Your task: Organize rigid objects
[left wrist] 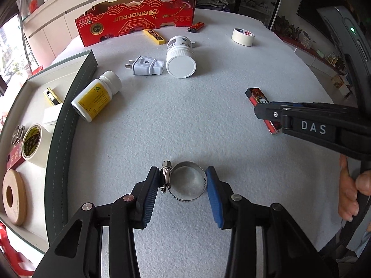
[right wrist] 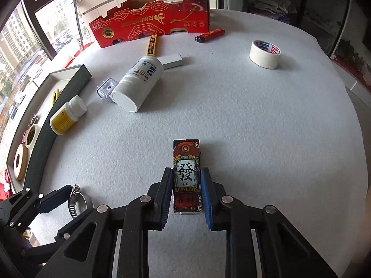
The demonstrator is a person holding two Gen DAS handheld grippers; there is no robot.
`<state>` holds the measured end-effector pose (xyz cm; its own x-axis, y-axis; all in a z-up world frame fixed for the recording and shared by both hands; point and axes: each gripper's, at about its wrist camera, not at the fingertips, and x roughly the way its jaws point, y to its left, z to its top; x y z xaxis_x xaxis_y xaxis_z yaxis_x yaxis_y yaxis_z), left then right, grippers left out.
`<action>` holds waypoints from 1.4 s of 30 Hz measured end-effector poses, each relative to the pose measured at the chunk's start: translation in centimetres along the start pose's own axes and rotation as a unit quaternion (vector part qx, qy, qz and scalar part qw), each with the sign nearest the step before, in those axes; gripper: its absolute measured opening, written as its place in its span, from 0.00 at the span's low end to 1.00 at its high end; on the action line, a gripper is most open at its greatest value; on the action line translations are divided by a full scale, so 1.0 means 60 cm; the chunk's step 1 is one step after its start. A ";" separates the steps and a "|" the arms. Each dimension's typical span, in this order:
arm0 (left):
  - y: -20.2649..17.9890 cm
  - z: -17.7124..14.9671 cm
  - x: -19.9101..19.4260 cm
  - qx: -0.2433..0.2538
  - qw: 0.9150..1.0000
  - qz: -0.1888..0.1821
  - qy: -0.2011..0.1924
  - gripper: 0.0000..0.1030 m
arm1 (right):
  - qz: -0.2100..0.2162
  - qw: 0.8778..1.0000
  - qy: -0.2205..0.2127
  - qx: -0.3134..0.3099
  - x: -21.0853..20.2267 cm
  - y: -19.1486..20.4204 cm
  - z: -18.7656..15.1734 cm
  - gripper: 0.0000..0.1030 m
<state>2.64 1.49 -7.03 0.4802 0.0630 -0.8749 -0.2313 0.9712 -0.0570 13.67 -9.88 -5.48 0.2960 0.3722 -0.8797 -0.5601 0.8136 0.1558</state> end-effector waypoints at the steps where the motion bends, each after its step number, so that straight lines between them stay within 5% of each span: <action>1: -0.002 -0.004 -0.004 0.000 1.000 -0.003 0.000 0.43 | 0.005 1.000 -0.004 0.014 -0.009 -0.008 -0.010 0.24; 10: -0.012 -0.023 -0.048 0.003 1.000 -0.008 -0.026 0.41 | 0.053 0.996 -0.025 0.070 -0.067 -0.017 -0.085 0.24; 18: 0.009 -0.029 -0.073 -0.012 0.999 -0.014 -0.051 0.36 | 0.056 0.994 -0.033 0.084 -0.087 -0.013 -0.115 0.24; 19: 0.011 -0.029 -0.069 -0.012 0.999 -0.010 -0.047 0.45 | 0.054 0.994 -0.033 0.085 -0.088 -0.012 -0.118 0.24; 20: 0.014 -0.029 -0.067 -0.015 0.999 -0.004 -0.046 0.65 | 0.054 0.994 -0.033 0.086 -0.089 -0.012 -0.121 0.24; 22: 0.019 -0.031 -0.067 -0.022 0.998 0.003 -0.061 0.83 | 0.055 0.994 -0.031 0.091 -0.089 -0.012 -0.127 0.24; 30: -0.027 -0.037 -0.030 0.034 0.999 0.000 -0.020 0.82 | 0.061 0.992 -0.033 0.103 -0.094 -0.013 -0.141 0.24; 34: -0.042 -0.044 -0.015 0.046 0.999 0.006 -0.013 0.47 | 0.057 0.992 -0.044 0.102 -0.106 -0.012 -0.146 0.24; 42: -0.014 -0.039 -0.049 0.001 1.000 0.005 -0.026 0.47 | 0.053 0.992 -0.055 0.096 -0.120 -0.005 -0.150 0.24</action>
<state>-0.55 -0.03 -5.53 0.5217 0.0842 -0.8489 -0.2338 0.9711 -0.0473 4.75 -16.82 -3.26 0.3315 0.4982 -0.8012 -0.4373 0.8336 0.3375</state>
